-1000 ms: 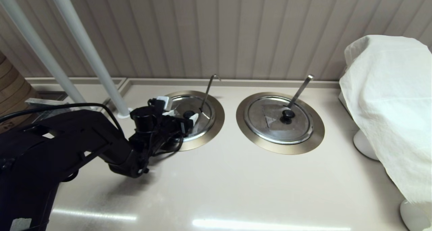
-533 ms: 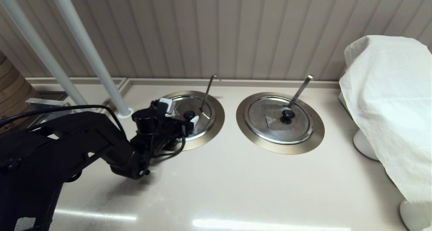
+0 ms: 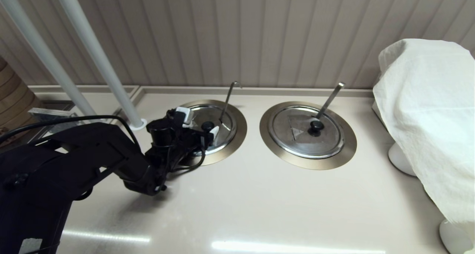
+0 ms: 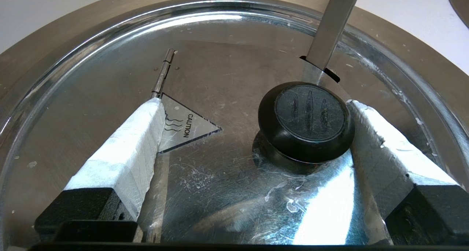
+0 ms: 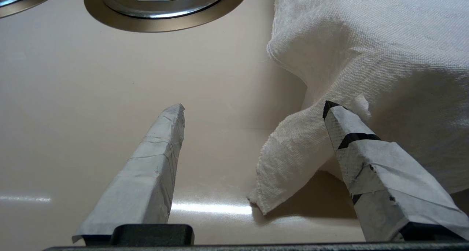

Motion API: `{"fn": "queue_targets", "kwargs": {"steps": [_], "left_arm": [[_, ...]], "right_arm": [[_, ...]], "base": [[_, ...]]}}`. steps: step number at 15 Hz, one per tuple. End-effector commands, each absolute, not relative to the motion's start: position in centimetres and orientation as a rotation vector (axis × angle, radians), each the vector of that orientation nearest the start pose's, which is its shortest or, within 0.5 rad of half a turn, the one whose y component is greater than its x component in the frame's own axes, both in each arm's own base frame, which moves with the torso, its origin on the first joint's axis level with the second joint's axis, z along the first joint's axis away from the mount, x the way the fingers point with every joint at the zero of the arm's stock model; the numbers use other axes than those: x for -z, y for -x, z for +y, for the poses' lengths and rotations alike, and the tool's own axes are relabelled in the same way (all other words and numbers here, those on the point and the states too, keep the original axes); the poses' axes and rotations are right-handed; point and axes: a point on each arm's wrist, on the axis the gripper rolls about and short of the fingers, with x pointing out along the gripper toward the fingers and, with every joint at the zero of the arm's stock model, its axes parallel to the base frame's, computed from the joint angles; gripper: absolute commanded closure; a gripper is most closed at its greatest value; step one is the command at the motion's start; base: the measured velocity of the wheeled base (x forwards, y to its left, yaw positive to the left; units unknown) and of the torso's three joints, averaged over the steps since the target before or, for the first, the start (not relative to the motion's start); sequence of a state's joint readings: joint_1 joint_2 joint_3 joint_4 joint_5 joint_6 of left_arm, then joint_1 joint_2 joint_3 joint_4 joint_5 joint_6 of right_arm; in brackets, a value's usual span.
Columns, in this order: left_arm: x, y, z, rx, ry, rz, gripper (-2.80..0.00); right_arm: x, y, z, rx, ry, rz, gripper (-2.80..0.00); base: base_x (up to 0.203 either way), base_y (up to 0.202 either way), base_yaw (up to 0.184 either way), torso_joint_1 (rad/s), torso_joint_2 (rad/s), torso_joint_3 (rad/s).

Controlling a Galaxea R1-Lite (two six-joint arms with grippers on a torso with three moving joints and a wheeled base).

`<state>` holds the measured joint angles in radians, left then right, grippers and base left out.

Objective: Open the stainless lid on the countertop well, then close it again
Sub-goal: Open the lid

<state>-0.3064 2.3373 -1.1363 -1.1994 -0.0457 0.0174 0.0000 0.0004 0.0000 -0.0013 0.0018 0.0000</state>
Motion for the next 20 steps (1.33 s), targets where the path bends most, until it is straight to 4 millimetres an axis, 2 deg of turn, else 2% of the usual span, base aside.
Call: {"fn": "queue_targets", "kwargs": {"steps": [1,20], "left_arm": [[-8.3,-42.3,-13.3,0.348,-0.015,-0.014,-2.8],[-10.2,-42.4,-12.3,0.329,-0.003,-0.058,-2.8]], "right_arm": [[-7.6,2.3,0.0,-0.002,0.0,-0.002,-2.8],[-7.6,2.3,0.0,-0.002,0.0,-0.002,-2.8]], "base": [[0.0,0.0,0.0,0.0,0.0,0.0],[0.0,0.0,0.0,0.0,0.0,0.0]]}}
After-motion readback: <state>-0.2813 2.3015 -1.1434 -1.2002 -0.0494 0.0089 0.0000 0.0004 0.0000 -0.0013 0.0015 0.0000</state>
